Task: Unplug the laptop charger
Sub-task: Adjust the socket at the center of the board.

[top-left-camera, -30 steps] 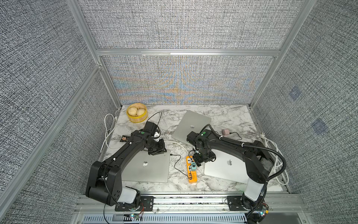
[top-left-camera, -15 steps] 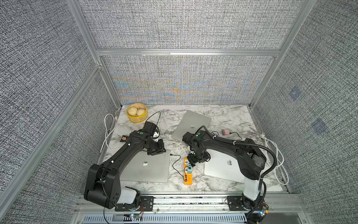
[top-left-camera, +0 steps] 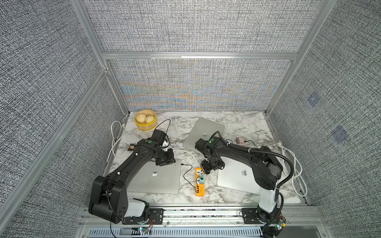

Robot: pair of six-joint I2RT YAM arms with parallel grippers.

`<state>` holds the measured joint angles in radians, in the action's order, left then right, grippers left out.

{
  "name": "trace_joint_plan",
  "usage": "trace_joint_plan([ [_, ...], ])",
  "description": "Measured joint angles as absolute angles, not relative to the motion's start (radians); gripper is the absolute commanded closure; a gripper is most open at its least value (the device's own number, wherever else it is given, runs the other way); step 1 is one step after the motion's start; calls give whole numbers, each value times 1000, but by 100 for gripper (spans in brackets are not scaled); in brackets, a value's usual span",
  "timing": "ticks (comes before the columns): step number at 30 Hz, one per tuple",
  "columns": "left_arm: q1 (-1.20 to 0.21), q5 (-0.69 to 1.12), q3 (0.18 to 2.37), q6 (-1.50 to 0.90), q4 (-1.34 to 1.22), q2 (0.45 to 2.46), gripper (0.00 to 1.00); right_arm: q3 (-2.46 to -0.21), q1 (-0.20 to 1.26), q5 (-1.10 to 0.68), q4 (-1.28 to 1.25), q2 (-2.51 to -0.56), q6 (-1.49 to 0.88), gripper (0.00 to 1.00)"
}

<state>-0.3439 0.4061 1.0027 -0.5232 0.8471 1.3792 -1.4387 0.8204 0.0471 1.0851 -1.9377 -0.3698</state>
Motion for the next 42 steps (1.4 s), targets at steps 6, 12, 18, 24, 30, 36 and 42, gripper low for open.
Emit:
trace_joint_plan([
  [6,-344,392,1011,-524,860,1372,78,-1432,820,31,1069,-1940,-330,25],
  [12,-344,391,1020,-532,863,1374,78,-1429,827,4,1077,-1943,-279,25],
  [18,-344,387,1030,-535,867,1375,78,-1456,836,-8,1069,-1985,-255,25],
  [24,-344,383,1032,-535,886,1371,78,-1497,822,24,1069,-2011,-266,25],
  [30,-344,374,1032,-536,892,1369,78,-1500,791,69,1069,-2020,-276,25],
  [36,-344,372,1032,-543,892,1369,78,-1500,788,76,1070,-2030,-271,26],
  [42,-344,369,1037,-543,892,1373,78,-1500,812,37,1072,-1960,-255,25],
])
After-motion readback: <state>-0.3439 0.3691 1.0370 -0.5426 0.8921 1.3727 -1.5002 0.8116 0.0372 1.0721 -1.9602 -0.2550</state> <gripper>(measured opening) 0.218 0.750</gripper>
